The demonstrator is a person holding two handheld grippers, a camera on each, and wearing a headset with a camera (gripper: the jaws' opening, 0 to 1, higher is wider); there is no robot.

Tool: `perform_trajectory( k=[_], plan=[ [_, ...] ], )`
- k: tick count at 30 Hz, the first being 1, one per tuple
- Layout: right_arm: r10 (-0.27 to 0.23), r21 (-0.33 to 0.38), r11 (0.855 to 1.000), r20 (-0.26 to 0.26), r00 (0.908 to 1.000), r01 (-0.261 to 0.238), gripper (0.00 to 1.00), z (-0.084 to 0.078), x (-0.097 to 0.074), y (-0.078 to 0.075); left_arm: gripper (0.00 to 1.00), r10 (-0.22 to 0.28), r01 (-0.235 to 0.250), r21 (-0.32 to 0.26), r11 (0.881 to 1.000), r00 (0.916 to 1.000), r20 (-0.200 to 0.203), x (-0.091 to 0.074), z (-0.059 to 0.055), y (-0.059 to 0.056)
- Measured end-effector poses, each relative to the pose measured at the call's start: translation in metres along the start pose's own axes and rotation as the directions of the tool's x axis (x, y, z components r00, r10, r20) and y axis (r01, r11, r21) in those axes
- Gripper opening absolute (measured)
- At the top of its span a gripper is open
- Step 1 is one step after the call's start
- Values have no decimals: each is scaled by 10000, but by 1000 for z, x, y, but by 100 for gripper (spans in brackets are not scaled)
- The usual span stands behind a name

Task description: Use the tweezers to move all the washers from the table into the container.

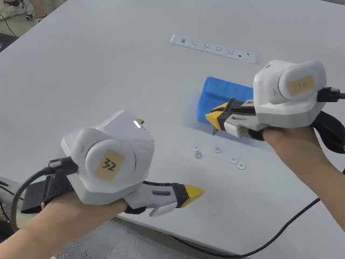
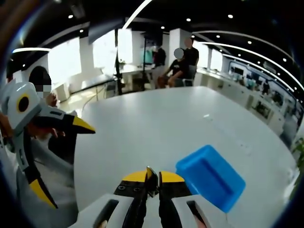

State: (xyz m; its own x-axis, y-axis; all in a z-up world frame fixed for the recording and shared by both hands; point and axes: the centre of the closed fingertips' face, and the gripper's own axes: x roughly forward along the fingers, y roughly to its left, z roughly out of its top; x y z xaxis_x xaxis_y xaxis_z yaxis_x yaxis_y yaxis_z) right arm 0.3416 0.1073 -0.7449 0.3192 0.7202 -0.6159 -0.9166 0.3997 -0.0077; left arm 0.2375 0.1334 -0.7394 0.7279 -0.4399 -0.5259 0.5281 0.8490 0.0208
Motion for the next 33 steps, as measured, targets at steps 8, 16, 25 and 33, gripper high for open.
perform_trajectory(
  k=[8,16,25,33],
  plan=[
    [-70,364,9993,8,10000,70,4,-6,16,-13,99,68,-68,51,10000,9999,-148,6,-4,-1],
    [-152,570,9983,-25,9999,153,4,-10,23,-18,99,143,-145,-97,9998,9997,-209,9,-6,0],
    [-306,792,9964,-59,9995,310,4,-17,31,-28,98,221,-219,43,9998,9986,-485,11,-14,-2],
    [-355,1041,9939,22,9994,351,4,-17,34,-32,98,327,-329,-33,9995,9988,-365,11,-15,-3]
  ],
)
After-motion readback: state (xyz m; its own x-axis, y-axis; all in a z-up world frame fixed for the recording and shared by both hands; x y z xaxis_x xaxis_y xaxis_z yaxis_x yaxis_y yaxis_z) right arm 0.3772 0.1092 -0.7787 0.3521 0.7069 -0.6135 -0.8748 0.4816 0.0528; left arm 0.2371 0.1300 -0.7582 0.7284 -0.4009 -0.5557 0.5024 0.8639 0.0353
